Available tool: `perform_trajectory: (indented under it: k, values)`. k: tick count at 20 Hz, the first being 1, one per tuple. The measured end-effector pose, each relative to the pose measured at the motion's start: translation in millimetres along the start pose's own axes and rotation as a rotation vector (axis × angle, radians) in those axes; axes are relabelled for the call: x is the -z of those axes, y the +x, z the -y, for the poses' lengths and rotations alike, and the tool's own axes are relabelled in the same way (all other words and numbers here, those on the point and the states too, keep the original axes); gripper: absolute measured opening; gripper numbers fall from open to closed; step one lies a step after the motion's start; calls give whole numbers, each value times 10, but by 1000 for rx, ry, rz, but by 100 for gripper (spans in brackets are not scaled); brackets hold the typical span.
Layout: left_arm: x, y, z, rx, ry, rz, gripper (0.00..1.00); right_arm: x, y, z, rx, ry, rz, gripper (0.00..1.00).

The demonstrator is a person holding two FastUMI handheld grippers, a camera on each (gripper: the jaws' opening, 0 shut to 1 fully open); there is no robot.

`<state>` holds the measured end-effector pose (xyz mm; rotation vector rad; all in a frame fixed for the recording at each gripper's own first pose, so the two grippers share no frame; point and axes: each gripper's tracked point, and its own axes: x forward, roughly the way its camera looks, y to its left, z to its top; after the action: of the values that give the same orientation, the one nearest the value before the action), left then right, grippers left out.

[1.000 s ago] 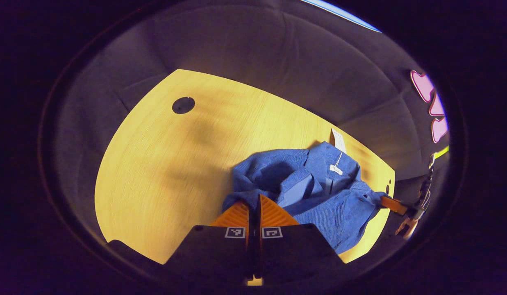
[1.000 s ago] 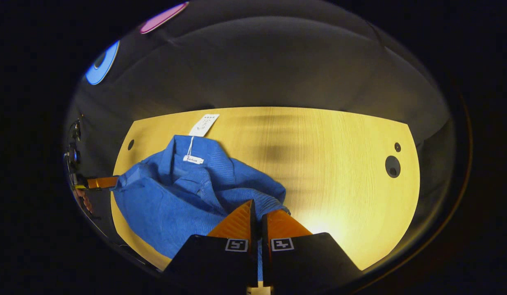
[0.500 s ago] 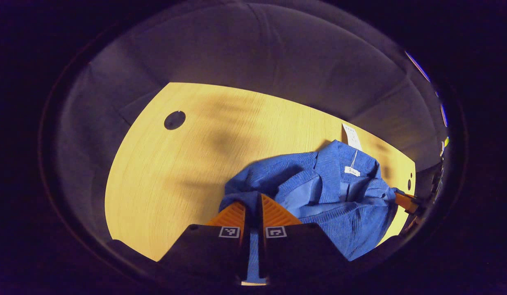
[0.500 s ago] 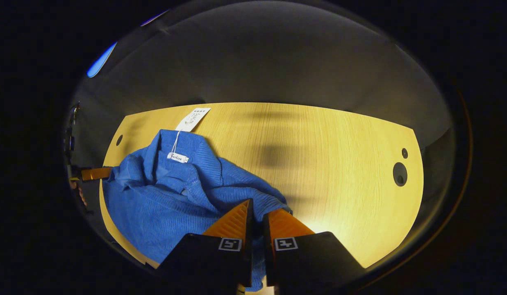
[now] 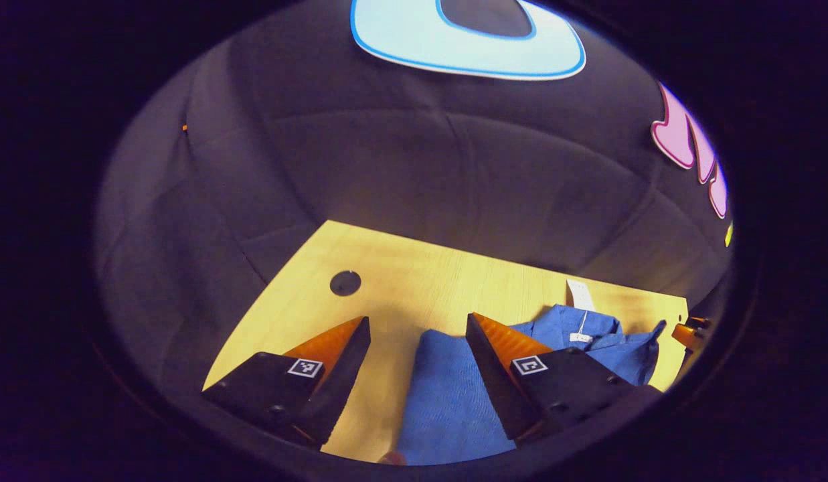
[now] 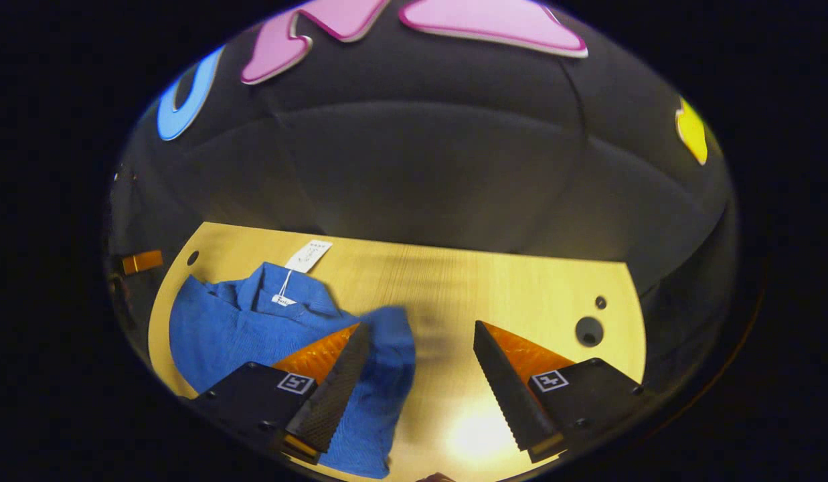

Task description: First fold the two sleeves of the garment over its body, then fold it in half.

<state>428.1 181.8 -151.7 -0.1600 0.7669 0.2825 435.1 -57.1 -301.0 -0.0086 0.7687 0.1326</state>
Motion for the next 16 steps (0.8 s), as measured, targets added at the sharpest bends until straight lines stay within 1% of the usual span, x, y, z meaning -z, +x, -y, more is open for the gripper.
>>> perform_trajectory:
  k: [1, 2, 4, 6, 7, 8, 9, 11, 13, 14, 15, 16]
  values:
    - [-84, -178, -49, 6, 1, 50, 85, -80, -113, -58, -1, -18, 34, 92]
    - [-108, -344, -58, 22, 1, 82, 86, -160, -276, -147, -11, -21, 66, 100]
    - [-88, -699, -40, 58, -3, 133, 85, -318, -647, -374, -41, -6, 118, 100]
    - [-12, -989, 30, 97, -5, 185, 85, -466, -1097, -549, -45, -9, 177, 100]
    - [51, -1159, 97, 136, -3, 200, 82, -527, -1322, -665, -38, -15, 220, 100]
    - [110, -1337, 154, 174, 4, 221, 85, -568, -1555, -754, -26, -27, 249, 100]
    - [193, -1483, 156, 197, 25, 235, 86, -563, -1814, -874, -13, -33, 269, 100]
    - [426, -1780, 96, 208, 71, 247, 85, -532, -2292, -1141, -6, -24, 341, 100]
    - [645, -2119, 66, 236, 122, 272, 85, -369, -2725, -1379, 3, -23, 385, 100]
    - [726, -2277, 36, 241, 154, 302, 85, -273, -2922, -1479, 15, -13, 408, 93]
    - [835, -2411, -15, 235, 183, 318, 85, -159, -3113, -1565, 18, 7, 426, 100]
    - [922, -2571, -74, 225, 205, 339, 84, -32, -3287, -1655, 19, 34, 443, 100]
